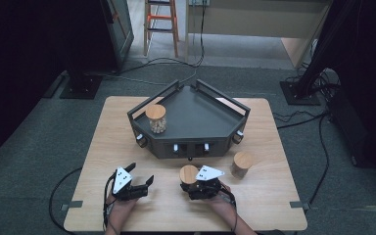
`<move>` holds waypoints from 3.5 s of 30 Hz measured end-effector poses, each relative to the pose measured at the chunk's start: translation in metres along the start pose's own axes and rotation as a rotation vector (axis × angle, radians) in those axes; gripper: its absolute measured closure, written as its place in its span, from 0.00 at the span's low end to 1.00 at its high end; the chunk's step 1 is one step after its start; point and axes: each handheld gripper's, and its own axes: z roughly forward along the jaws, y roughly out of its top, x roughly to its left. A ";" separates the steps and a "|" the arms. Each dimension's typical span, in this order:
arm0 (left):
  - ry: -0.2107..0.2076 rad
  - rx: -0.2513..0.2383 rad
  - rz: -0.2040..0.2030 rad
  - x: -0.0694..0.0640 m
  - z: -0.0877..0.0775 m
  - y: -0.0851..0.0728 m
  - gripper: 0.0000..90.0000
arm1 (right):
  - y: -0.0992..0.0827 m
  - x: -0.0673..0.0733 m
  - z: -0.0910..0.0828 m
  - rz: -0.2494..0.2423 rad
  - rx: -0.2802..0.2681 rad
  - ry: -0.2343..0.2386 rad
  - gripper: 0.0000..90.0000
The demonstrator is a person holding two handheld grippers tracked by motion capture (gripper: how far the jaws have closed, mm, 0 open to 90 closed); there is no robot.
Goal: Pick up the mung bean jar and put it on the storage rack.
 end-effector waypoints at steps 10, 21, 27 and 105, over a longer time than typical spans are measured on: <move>-0.002 0.000 0.000 0.000 0.000 0.000 0.13 | 0.000 -0.001 -0.001 0.011 -0.007 -0.002 0.28; -0.001 -0.001 -0.005 0.001 0.000 0.000 0.13 | 0.005 -0.004 -0.006 0.029 -0.011 0.008 0.28; -0.005 0.000 -0.004 0.002 0.000 0.000 0.13 | 0.007 -0.005 -0.007 0.042 -0.008 0.007 0.28; 0.000 -0.002 -0.015 0.002 0.000 0.000 0.13 | 0.062 -0.033 -0.028 0.064 0.008 0.004 0.28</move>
